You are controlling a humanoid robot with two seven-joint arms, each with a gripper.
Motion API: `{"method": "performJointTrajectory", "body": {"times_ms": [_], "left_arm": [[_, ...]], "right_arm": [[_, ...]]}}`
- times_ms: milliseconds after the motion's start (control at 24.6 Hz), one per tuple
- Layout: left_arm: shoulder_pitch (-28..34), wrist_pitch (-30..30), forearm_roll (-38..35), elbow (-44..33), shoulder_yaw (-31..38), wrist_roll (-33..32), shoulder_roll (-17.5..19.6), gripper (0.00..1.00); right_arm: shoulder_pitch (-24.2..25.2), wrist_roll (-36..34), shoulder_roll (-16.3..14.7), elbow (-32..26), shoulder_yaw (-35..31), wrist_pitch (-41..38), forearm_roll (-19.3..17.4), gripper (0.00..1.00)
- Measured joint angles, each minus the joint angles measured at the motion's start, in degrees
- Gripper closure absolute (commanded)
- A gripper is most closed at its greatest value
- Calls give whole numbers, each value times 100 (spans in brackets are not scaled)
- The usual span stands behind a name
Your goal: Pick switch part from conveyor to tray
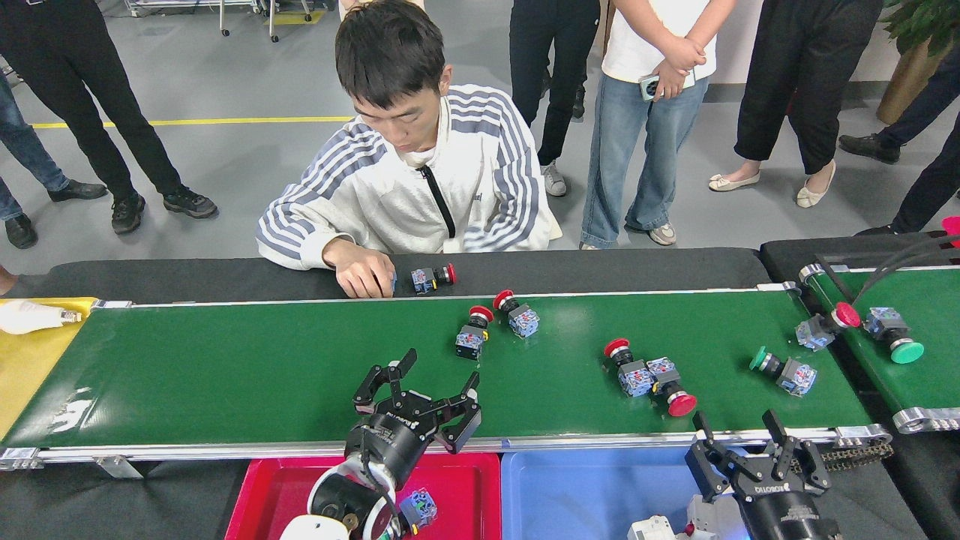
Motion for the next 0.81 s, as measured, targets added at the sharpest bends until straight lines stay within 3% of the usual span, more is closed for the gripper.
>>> {"method": "performJointTrajectory", "body": {"times_ms": [365, 609, 649, 771, 812], "left_arm": [[-719, 467, -1, 1200, -31, -8, 5, 0], [-1203, 733, -1, 1852, 81, -12, 47, 3], [-1225, 750, -1, 1920, 132, -9, 47, 10], [-1245, 771, 15, 2053, 179, -2, 47, 57], [-1249, 780, 26, 2109, 182, -1, 47, 70]], "right_arm": [[-591, 711, 10, 377, 905, -397, -3, 0], [-1523, 856, 401, 1249, 1484, -114, 55, 0], [-1757, 860, 466, 1510, 1662, 30, 56, 0], [-2601, 877, 828, 2550, 2236, 506, 46, 0], [-2784, 879, 932, 2790, 2326, 611, 40, 6]]}}
